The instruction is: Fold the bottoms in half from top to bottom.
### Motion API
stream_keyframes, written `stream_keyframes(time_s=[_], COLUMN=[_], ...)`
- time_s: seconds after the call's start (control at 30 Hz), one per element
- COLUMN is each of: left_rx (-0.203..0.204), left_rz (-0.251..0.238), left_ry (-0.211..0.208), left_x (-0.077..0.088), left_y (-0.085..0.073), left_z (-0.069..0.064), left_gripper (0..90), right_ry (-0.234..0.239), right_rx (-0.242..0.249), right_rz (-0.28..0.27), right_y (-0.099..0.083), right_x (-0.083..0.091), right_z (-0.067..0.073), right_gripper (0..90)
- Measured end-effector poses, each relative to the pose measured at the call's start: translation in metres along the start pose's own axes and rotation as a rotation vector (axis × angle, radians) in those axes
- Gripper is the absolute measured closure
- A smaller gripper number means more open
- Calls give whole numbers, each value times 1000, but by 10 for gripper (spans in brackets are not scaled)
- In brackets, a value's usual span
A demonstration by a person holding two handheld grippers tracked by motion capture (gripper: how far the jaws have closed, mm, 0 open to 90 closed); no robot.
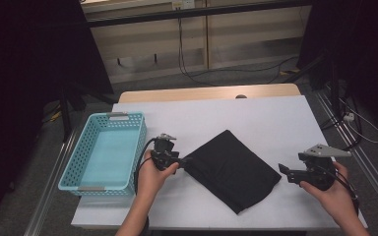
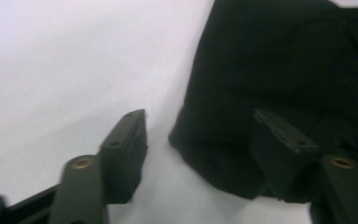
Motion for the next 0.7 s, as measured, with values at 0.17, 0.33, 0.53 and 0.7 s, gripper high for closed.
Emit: stream_keyframes(time_s=[0.17, 0.33, 0.53, 0.7], left_rx=[-2, -43, -98, -98], left_rz=[39, 55, 66, 61], left_ry=[6, 34, 74, 36], left_x=[-4, -6, -11, -15], left_y=[-10, -11, -11, -9], left_z=[-6, -14, -27, -35], left_gripper=[377, 452, 598, 793], right_ry=[9, 10, 13, 14], right_rx=[7, 7, 13, 14], right_rz=[2, 4, 8, 8], right_y=[0, 0, 0, 1], right_x=[0, -1, -3, -4], right_z=[3, 4, 5, 6], right_gripper=[195, 195, 195, 195])
Point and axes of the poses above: each handheld gripper's, and its own axes: x roughly backward along the jaws, y roughly out of its top, z roughly to its left, the point moved 5 cm from there along -x, roughly forward along the jaws, and after that the axes turned 9 degrees about -z, right-handed, at the moved point
